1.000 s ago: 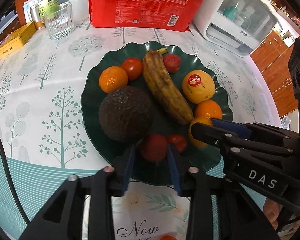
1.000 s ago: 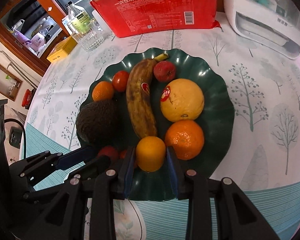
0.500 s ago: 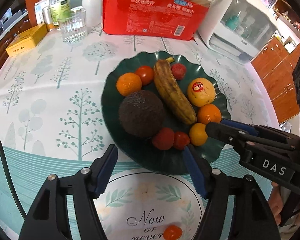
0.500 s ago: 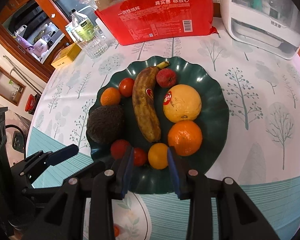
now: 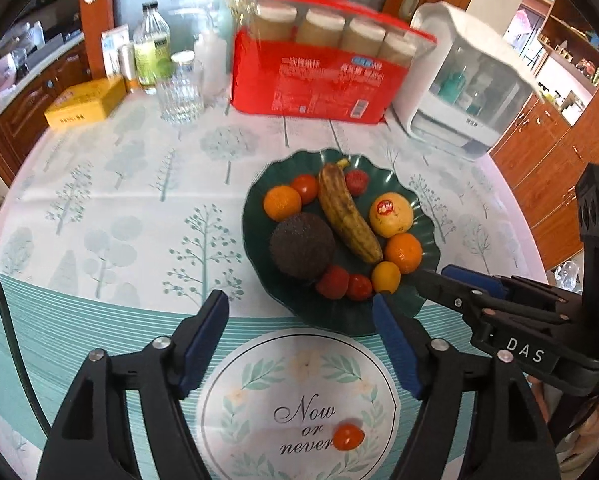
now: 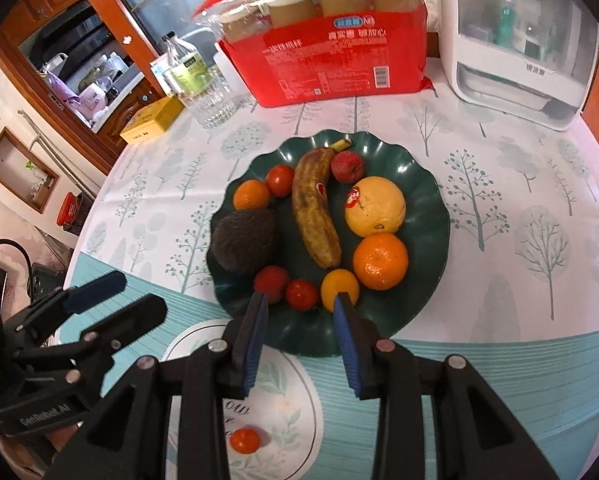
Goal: Organize fruits
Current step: 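Withdraw both tools back toward the last cherry tomato on the white plate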
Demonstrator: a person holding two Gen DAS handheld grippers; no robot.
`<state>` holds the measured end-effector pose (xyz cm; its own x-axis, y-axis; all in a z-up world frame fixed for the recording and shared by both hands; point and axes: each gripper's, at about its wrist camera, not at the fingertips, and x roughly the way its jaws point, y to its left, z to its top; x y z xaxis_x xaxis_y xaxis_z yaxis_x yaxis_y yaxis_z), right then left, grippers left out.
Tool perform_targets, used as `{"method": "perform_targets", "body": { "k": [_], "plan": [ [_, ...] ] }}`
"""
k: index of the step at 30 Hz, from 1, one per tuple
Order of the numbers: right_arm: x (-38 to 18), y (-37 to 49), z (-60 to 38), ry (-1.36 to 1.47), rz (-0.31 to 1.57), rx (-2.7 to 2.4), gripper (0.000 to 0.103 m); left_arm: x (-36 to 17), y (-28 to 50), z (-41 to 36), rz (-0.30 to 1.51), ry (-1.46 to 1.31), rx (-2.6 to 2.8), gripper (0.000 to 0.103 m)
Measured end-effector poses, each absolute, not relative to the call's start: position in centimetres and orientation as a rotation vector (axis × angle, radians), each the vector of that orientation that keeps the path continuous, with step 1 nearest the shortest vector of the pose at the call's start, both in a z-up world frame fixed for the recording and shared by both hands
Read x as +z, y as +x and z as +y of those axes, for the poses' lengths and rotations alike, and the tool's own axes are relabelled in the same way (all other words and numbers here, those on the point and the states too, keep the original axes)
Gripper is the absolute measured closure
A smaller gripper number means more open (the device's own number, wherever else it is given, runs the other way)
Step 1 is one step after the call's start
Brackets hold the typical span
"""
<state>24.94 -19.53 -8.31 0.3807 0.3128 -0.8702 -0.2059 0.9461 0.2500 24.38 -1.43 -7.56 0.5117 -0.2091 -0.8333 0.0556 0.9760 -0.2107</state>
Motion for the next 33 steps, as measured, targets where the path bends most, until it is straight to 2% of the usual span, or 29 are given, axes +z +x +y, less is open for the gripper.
{"method": "perform_targets", "body": {
  "k": [18, 27, 33],
  "plan": [
    [-4.2, 15.2, -18.8, 0.104, 1.009, 0.34, 0.067, -3.6, 16.0, 2.0, 0.905, -0.133, -0.138, 0.017],
    [-6.2, 11.6, -18.7, 0.113, 1.029, 0.336, 0.06, -4.8, 13.6, 4.0, 0.892, -0.135, -0.114, 0.016],
    [-9.3, 10.8, -18.0, 0.098, 1.058, 0.311, 0.057, -7.9, 12.7, 4.2, 0.941, -0.114, -0.096, 0.016]
  ]
}}
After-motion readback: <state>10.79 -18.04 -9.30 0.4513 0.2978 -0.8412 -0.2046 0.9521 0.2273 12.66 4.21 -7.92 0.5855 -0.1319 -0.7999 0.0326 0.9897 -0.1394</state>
